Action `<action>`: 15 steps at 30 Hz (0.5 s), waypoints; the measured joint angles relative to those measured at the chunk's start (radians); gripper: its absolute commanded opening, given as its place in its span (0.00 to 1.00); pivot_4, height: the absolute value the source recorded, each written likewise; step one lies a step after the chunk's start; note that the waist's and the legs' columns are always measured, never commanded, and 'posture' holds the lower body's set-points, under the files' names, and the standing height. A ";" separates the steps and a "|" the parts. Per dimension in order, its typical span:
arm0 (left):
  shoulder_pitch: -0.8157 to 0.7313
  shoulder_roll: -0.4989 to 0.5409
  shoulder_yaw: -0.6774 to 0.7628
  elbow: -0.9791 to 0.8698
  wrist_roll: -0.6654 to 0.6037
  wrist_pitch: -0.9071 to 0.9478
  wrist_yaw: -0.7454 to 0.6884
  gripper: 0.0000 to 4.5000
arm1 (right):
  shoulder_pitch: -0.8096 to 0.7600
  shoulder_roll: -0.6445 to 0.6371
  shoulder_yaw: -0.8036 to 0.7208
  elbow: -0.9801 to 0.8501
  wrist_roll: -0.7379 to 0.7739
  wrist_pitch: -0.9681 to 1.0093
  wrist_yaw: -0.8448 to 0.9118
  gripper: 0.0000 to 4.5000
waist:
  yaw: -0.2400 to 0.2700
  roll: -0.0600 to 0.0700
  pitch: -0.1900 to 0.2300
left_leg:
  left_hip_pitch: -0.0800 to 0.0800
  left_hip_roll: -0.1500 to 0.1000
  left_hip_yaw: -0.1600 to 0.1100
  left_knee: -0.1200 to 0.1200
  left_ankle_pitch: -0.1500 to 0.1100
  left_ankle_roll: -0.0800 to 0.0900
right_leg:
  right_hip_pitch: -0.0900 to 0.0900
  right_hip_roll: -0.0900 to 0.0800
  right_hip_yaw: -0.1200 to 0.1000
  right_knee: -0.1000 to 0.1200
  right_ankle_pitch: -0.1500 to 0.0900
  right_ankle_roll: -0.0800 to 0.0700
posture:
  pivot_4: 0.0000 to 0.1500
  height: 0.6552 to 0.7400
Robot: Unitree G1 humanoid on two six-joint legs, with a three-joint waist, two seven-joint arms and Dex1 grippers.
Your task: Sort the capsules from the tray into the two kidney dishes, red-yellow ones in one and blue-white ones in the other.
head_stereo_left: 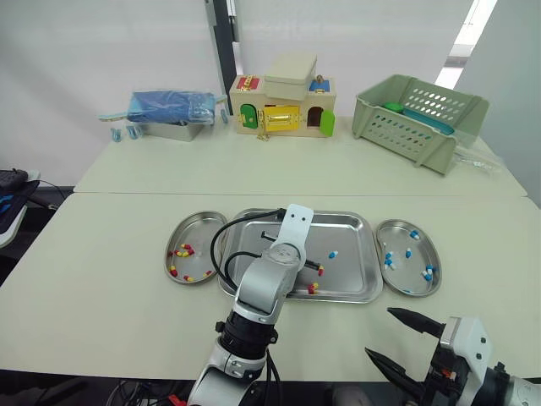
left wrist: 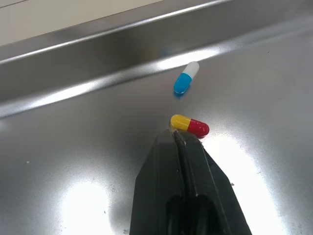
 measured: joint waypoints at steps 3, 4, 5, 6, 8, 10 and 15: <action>0.000 0.001 -0.004 -0.001 0.001 0.001 0.003 0.14 | 0.001 0.000 0.000 0.000 0.000 0.000 0.001 1.00 | 0.000 0.000 0.000 | 0.000 0.000 0.000 0.000 0.000 0.000 | 0.000 0.000 0.000 0.000 0.000 0.000 | 1.00 1.00; -0.001 0.001 -0.005 -0.002 0.003 0.002 0.006 0.20 | 0.002 0.000 0.000 0.000 0.000 0.000 0.002 1.00 | 0.000 0.000 0.000 | 0.000 0.000 0.000 0.000 0.000 0.000 | 0.000 0.000 0.000 0.000 0.000 0.000 | 1.00 1.00; -0.001 0.001 -0.005 -0.004 0.007 0.003 0.010 0.27 | 0.003 0.000 0.000 0.000 0.000 0.000 0.002 1.00 | 0.001 0.000 0.000 | 0.000 0.000 0.000 0.000 0.000 0.000 | 0.000 0.000 0.000 0.000 0.000 0.000 | 1.00 1.00; -0.001 0.002 -0.006 -0.006 0.012 0.005 0.015 0.35 | 0.004 0.000 0.000 0.000 0.000 -0.001 0.003 1.00 | 0.001 0.000 0.000 | 0.000 0.000 0.000 0.000 0.000 0.000 | 0.000 0.000 0.000 0.000 0.000 0.000 | 1.00 1.00; -0.002 0.002 -0.013 -0.014 0.018 0.009 0.019 0.48 | 0.008 0.000 0.000 0.000 0.000 -0.001 0.004 1.00 | 0.003 -0.001 0.000 | -0.001 0.000 0.000 0.000 0.000 0.000 | 0.000 0.000 0.000 -0.001 0.000 0.000 | 1.00 1.00; -0.002 0.002 -0.022 -0.021 0.018 0.014 0.016 0.63 | 0.011 0.001 0.000 0.000 0.000 -0.002 0.004 1.00 | 0.004 -0.001 0.000 | -0.001 0.000 0.000 0.000 0.000 0.000 | 0.000 0.000 0.000 -0.001 0.000 0.000 | 1.00 1.00; -0.017 0.012 -0.042 -0.018 0.010 0.014 -0.025 0.69 | 0.011 0.003 0.000 0.000 0.000 -0.002 0.003 1.00 | 0.003 -0.001 0.001 | -0.002 0.000 0.000 0.000 0.000 0.000 | -0.001 0.000 0.000 -0.001 0.000 0.000 | 1.00 1.00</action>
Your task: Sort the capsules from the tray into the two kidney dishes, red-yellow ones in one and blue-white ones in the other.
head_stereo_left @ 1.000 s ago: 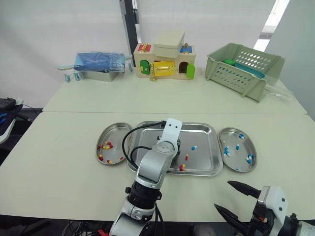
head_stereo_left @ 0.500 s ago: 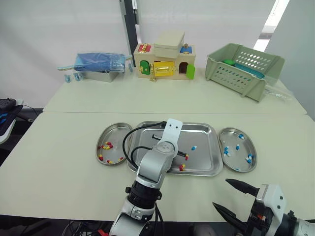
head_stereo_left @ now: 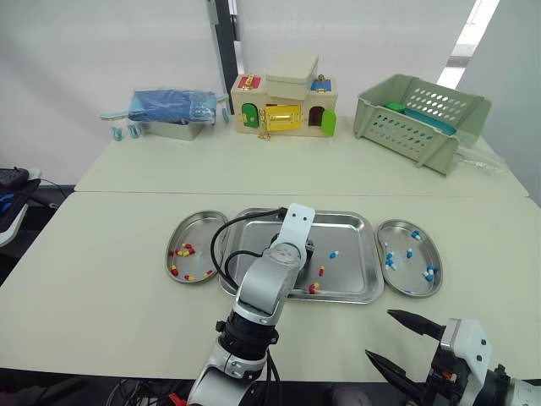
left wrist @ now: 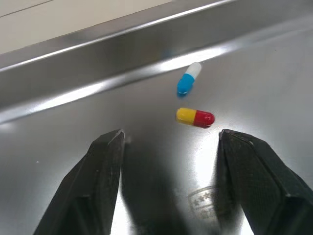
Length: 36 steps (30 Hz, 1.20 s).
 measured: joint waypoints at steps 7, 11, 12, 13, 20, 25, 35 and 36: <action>-0.049 0.018 0.015 0.085 -0.014 -0.046 -0.025 0.69 | -0.009 0.005 0.003 0.009 -0.001 0.000 0.000 1.00 | -0.001 0.000 0.000 | 0.000 0.000 0.000 0.000 0.000 0.000 | 0.000 0.000 0.000 0.000 0.000 0.000 | 1.00 1.00; -0.063 0.021 0.033 0.106 -0.016 -0.055 -0.023 0.69 | -0.008 0.010 0.003 0.013 -0.002 -0.003 0.001 1.00 | -0.001 0.000 0.000 | 0.000 0.000 0.000 0.000 0.000 0.000 | 0.000 0.000 0.000 0.000 0.000 0.000 | 1.00 1.00; -0.063 0.021 0.035 0.106 -0.016 -0.055 -0.023 0.69 | -0.008 0.010 0.003 0.014 -0.002 -0.003 0.002 1.00 | -0.001 0.000 0.000 | 0.000 0.000 0.000 0.000 0.000 0.000 | 0.000 0.000 0.000 0.000 0.000 0.000 | 1.00 1.00; -0.063 0.021 0.035 0.107 -0.017 -0.056 -0.023 0.69 | -0.007 0.011 0.003 0.014 -0.002 -0.004 0.002 1.00 | -0.001 0.000 0.000 | 0.000 0.000 0.000 0.000 0.000 0.000 | 0.000 0.000 0.000 0.000 0.000 0.000 | 1.00 1.00; -0.063 0.021 0.035 0.106 -0.017 -0.053 -0.021 0.65 | -0.005 0.012 0.008 0.014 -0.003 -0.004 0.001 1.00 | -0.001 0.000 0.000 | 0.000 0.000 0.000 0.000 0.000 0.000 | 0.000 0.000 0.000 0.000 0.000 0.000 | 1.00 1.00; -0.063 0.021 0.030 0.095 -0.017 -0.032 -0.019 0.34 | -0.010 0.013 0.012 0.014 -0.003 -0.004 0.000 1.00 | -0.001 0.000 0.000 | 0.000 0.000 0.000 0.000 0.000 0.000 | 0.000 0.000 0.000 0.000 0.000 0.000 | 1.00 1.00; -0.060 0.020 0.028 0.077 -0.020 -0.001 -0.015 0.16 | -0.014 0.012 0.013 0.015 -0.003 -0.004 -0.001 1.00 | -0.001 0.000 0.000 | 0.000 0.000 0.000 0.000 0.000 0.000 | 0.000 0.000 0.000 0.000 0.000 0.000 | 1.00 1.00; -0.060 0.020 0.028 0.077 -0.020 -0.001 -0.015 0.11 | -0.014 0.012 0.013 0.017 -0.003 -0.004 0.000 1.00 | -0.001 0.000 0.000 | 0.000 0.000 0.000 0.000 0.000 0.000 | 0.000 0.000 0.000 0.000 0.000 0.000 | 1.00 1.00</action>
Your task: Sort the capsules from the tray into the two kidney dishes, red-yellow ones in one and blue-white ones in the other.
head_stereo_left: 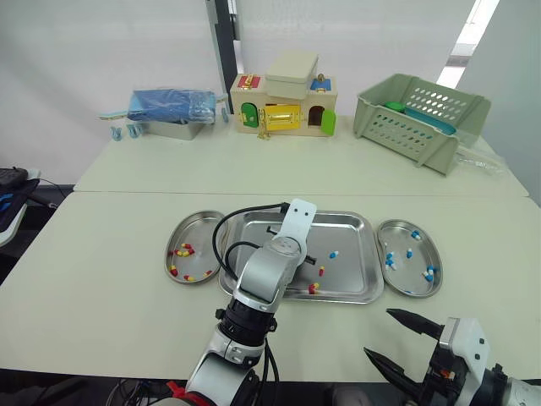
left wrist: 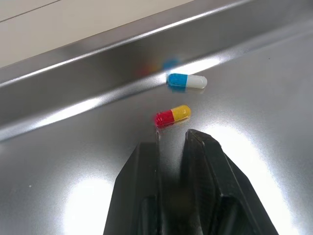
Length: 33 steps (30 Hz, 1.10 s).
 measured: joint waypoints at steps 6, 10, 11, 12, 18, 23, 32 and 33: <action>0.000 0.000 -0.003 0.000 -0.006 0.000 -0.002 0.00 | -0.004 0.000 0.000 0.009 0.000 0.000 0.001 1.00 | 0.000 0.000 0.000 | 0.000 0.000 0.000 0.000 0.000 0.000 | 0.000 0.000 0.000 0.000 0.000 0.000 | 1.00 1.00; 0.000 0.000 -0.005 0.001 -0.010 0.000 -0.001 0.00 | -0.007 0.000 0.000 0.009 0.000 0.001 -0.001 1.00 | 0.000 0.000 0.000 | 0.000 0.000 0.000 0.000 0.000 0.000 | 0.000 0.000 0.000 0.000 0.000 0.000 | 1.00 1.00; 0.000 0.000 -0.005 0.001 -0.010 -0.001 -0.001 0.00 | -0.008 0.000 0.001 0.009 0.000 0.001 -0.001 1.00 | 0.000 0.000 0.000 | 0.000 0.000 0.000 0.000 0.000 0.000 | 0.000 0.000 0.000 0.000 0.000 0.000 | 1.00 1.00; 0.000 0.000 -0.005 0.001 -0.010 -0.001 0.000 0.00 | -0.009 0.000 0.001 0.009 0.000 0.001 -0.001 1.00 | 0.000 0.000 0.000 | 0.000 0.000 0.000 0.000 0.000 0.000 | 0.000 0.000 0.000 0.000 0.000 0.000 | 1.00 1.00; 0.000 0.001 -0.010 -0.001 -0.009 -0.007 0.004 0.34 | -0.015 -0.001 0.007 0.009 0.000 0.001 0.001 1.00 | 0.000 0.000 0.000 | 0.000 0.000 0.000 0.000 0.000 0.000 | 0.000 0.000 0.000 0.000 0.000 0.000 | 1.00 1.00; 0.001 0.030 -0.016 -0.076 -0.033 -0.030 -0.054 0.70 | -0.016 -0.001 0.007 0.010 0.000 0.000 0.002 1.00 | -0.001 0.000 0.000 | 0.000 0.000 0.000 0.000 0.000 0.000 | 0.000 0.000 0.000 0.000 0.000 0.000 | 1.00 1.00; -0.038 0.359 0.060 -0.197 -0.230 -0.090 -0.436 0.99 | -0.034 0.001 0.012 0.011 -0.008 -0.001 0.001 1.00 | -0.003 0.001 0.000 | 0.000 0.000 0.000 0.000 0.001 -0.003 | 0.000 0.000 0.000 0.000 0.000 0.000 | 1.00 1.00; -0.046 0.404 0.065 -0.190 -0.247 -0.117 -0.489 0.99 | -0.037 0.003 0.015 0.012 -0.009 -0.002 0.000 1.00 | -0.003 0.001 0.000 | 0.000 0.000 0.000 0.000 0.001 -0.003 | 0.000 0.000 0.000 0.000 0.000 0.000 | 1.00 1.00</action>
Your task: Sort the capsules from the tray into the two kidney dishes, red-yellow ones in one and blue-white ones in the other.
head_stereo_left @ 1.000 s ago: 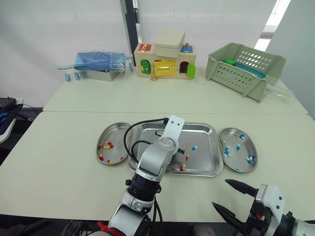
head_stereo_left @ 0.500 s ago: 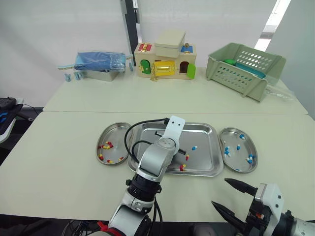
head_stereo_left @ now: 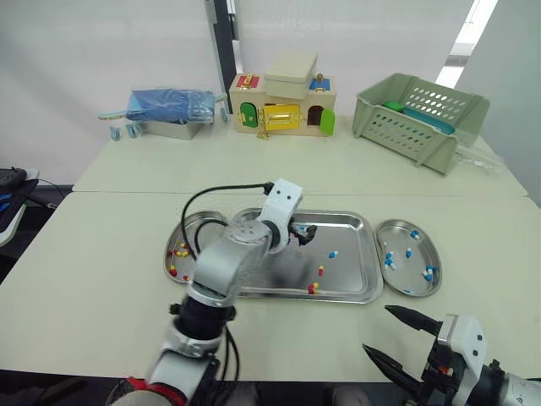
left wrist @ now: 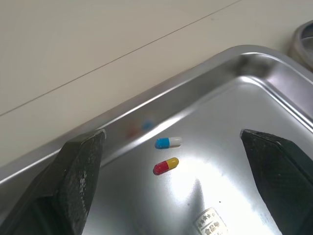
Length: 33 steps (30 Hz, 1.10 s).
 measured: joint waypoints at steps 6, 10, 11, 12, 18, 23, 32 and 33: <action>-0.096 0.247 -0.087 0.258 -0.056 -0.323 -0.455 0.99 | -0.009 0.018 0.037 0.027 -0.021 -0.025 -0.005 1.00 | 0.000 0.000 0.000 | 0.000 0.000 0.000 0.000 0.000 0.001 | 0.000 0.000 0.000 0.000 0.000 0.000 | 1.00 1.00; -0.154 0.270 -0.157 0.458 -0.021 -0.520 -0.646 0.99 | -0.011 0.028 0.054 0.039 -0.042 -0.045 -0.008 1.00 | -0.001 0.000 0.000 | -0.001 0.000 0.000 0.000 -0.001 0.003 | 0.000 0.000 -0.001 0.000 0.000 0.000 | 1.00 1.00; -0.165 0.269 -0.175 0.505 -0.008 -0.570 -0.690 0.99 | -0.010 0.034 0.055 0.040 -0.046 -0.053 -0.009 1.00 | -0.001 0.000 0.000 | 0.000 0.000 0.000 0.000 -0.001 0.003 | 0.000 0.000 -0.001 0.000 0.000 0.000 | 1.00 1.00; -0.177 0.264 -0.189 0.552 0.007 -0.616 -0.718 0.99 | -0.009 0.040 0.059 0.042 -0.049 -0.061 -0.010 1.00 | -0.001 0.000 0.001 | 0.000 0.000 0.000 0.000 -0.001 0.003 | 0.000 0.000 -0.001 0.000 0.000 0.000 | 1.00 1.00; -0.242 0.193 -0.219 0.789 0.097 -0.811 -0.787 0.85 | 0.004 0.057 0.082 0.061 -0.079 -0.092 -0.013 1.00 | -0.003 0.000 0.001 | -0.001 0.000 -0.001 0.000 -0.001 0.003 | -0.001 0.000 -0.001 0.000 0.000 0.000 | 1.00 1.00; -0.282 0.154 -0.222 0.920 0.157 -0.921 -0.802 0.72 | 0.005 0.061 0.093 0.061 -0.087 -0.101 -0.028 1.00 | -0.006 0.000 0.001 | -0.001 0.000 -0.001 0.000 -0.002 0.003 | -0.001 0.001 -0.001 0.001 0.000 0.000 | 1.00 1.00; -0.338 0.087 -0.208 1.099 0.228 -1.016 -0.769 0.72 | 0.002 0.061 0.111 0.061 -0.089 -0.101 -0.049 1.00 | -0.006 -0.001 0.001 | -0.001 0.000 -0.002 0.000 -0.001 0.003 | -0.001 0.001 -0.001 0.001 0.000 0.000 | 1.00 1.00; -0.341 0.083 -0.205 1.109 0.232 -1.022 -0.771 0.72 | 0.002 0.061 0.111 0.061 -0.089 -0.101 -0.050 1.00 | -0.006 -0.001 0.001 | -0.001 0.000 -0.002 0.000 -0.001 0.003 | -0.001 0.001 -0.002 0.001 0.000 0.000 | 1.00 1.00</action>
